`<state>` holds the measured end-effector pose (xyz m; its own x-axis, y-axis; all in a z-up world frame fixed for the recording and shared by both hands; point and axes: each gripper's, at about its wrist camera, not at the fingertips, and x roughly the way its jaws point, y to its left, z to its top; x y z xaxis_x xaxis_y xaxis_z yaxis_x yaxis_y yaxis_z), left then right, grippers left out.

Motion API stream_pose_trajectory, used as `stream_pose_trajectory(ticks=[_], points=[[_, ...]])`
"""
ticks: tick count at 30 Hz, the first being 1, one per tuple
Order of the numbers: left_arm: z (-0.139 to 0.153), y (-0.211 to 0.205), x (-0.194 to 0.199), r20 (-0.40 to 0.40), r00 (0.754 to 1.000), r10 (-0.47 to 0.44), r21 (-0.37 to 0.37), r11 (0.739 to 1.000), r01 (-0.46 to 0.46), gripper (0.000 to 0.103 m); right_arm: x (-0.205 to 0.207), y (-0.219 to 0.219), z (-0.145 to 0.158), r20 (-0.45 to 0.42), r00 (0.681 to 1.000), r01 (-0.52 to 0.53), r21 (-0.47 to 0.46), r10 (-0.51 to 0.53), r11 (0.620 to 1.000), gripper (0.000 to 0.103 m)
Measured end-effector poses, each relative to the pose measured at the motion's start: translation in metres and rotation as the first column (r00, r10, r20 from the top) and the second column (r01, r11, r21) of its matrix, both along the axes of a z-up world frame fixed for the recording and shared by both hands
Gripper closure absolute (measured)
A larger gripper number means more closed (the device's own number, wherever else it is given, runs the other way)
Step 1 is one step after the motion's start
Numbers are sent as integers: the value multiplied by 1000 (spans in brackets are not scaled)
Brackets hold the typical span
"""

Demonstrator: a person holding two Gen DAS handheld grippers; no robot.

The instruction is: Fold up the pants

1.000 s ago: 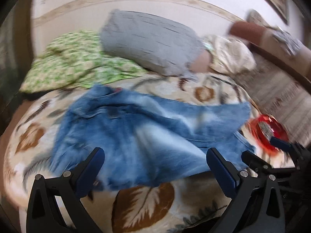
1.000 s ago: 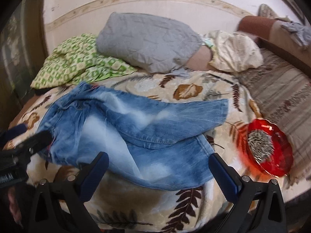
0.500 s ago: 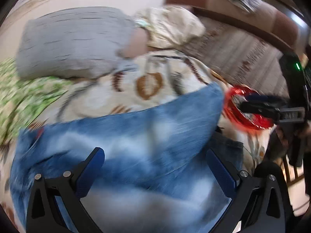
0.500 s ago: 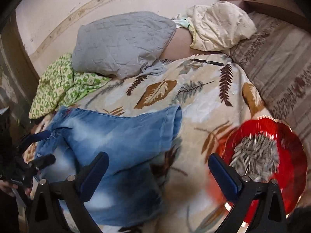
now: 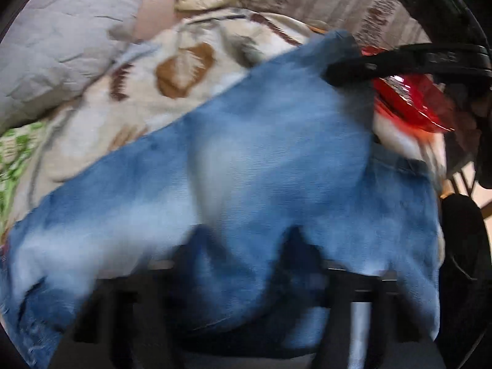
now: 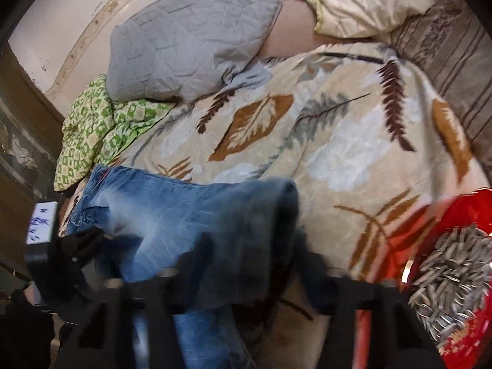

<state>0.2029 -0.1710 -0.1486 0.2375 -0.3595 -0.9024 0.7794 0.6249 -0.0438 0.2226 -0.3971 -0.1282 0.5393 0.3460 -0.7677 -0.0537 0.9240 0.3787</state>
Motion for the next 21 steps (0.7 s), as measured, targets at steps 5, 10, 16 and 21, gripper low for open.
stream_pose_trajectory(ticks=[5, 10, 16, 21], points=[[20, 5, 7, 27, 999, 41, -40, 998, -39, 96, 1, 14, 15, 57, 997, -49, -28, 50, 998, 85], [68, 9, 19, 126, 987, 100, -178, 981, -77, 96, 12, 5, 65, 156, 987, -25, -59, 34, 998, 85], [61, -11, 68, 114, 971, 209, -245, 953, -176, 96, 76, -12, 92, 131, 990, 64, -108, -49, 992, 85], [29, -22, 94, 140, 945, 297, -119, 952, -281, 10, 100, -23, 61, -2, 984, 176, -208, -180, 962, 16]])
